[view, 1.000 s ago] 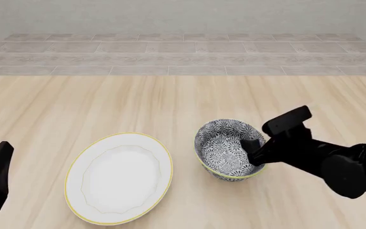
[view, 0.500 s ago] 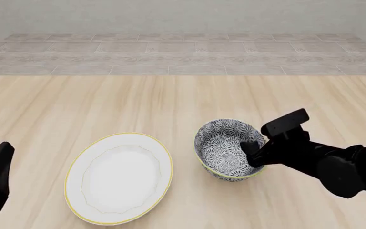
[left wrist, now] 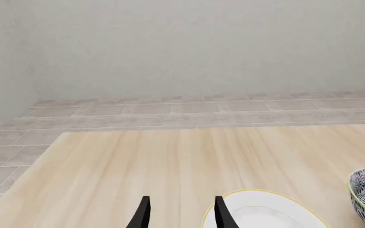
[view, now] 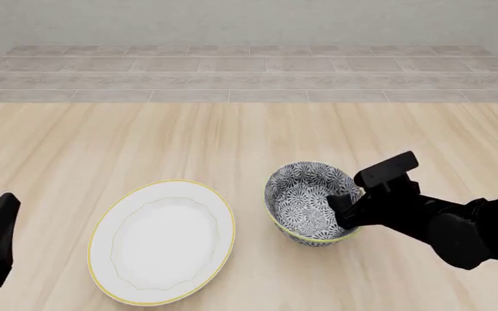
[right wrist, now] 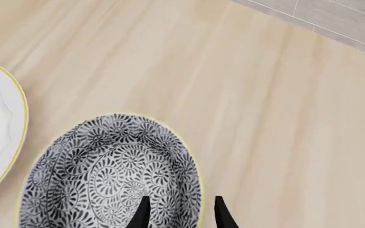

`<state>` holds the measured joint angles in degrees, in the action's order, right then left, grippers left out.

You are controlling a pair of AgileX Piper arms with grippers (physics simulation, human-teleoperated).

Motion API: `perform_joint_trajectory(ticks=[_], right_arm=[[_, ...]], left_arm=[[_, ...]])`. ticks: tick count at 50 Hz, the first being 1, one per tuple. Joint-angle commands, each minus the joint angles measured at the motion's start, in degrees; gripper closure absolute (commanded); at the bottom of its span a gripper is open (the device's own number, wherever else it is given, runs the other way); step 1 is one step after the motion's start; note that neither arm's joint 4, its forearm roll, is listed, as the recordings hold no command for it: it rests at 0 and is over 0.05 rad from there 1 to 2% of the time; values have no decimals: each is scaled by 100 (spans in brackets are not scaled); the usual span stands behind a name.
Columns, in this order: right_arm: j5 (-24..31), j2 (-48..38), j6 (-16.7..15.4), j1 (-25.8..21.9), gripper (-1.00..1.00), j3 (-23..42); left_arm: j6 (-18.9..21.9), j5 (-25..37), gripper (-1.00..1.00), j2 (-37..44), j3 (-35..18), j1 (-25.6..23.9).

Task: Put the bowl on the plate.

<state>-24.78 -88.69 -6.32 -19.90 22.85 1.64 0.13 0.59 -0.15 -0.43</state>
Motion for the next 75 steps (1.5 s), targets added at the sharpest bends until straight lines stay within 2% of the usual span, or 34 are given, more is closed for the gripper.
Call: perform_joint_trajectory(ticks=[1, 14, 15, 20, 32, 35, 40, 43, 46, 50, 57, 66, 75], right_arm=[[-67, -103, 0, 24, -100, 6], [-143, -218, 11, 42, -100, 4], [-136, -215, 47, 54, 100, 5], [-148, 193, -189, 227, 100, -138], [-25, 420, -252, 224, 100, -172], [55, 599, -71, 159, 100, -156], [151, 455, -48, 300, 100, -43], [285, 399, 135, 326, 100, 58], [350, 424, 106, 351, 100, 96], [581, 513, 229, 300, 100, 213], [873, 681, 251, 265, 100, 354], [1403, 792, 572, 173, 100, 696], [1838, 929, 756, 155, 100, 987]], left_arm=[[8, -11, -100, 17, 3, -3], [16, -15, -100, 21, 7, -2], [17, -13, -100, 19, 7, 2], [19, -3, -100, 9, 6, 8], [15, 7, -100, -4, 3, 15], [15, 7, -100, -7, 2, 12], [14, 10, -100, -6, 4, 13], [14, 9, -100, -2, 4, 10], [15, 9, -100, -4, 5, 5], [13, 6, -100, 0, 6, 9], [17, -5, -100, 21, 7, 9], [17, -8, -100, 33, 8, 9], [31, -1, -100, 38, 10, 2]])
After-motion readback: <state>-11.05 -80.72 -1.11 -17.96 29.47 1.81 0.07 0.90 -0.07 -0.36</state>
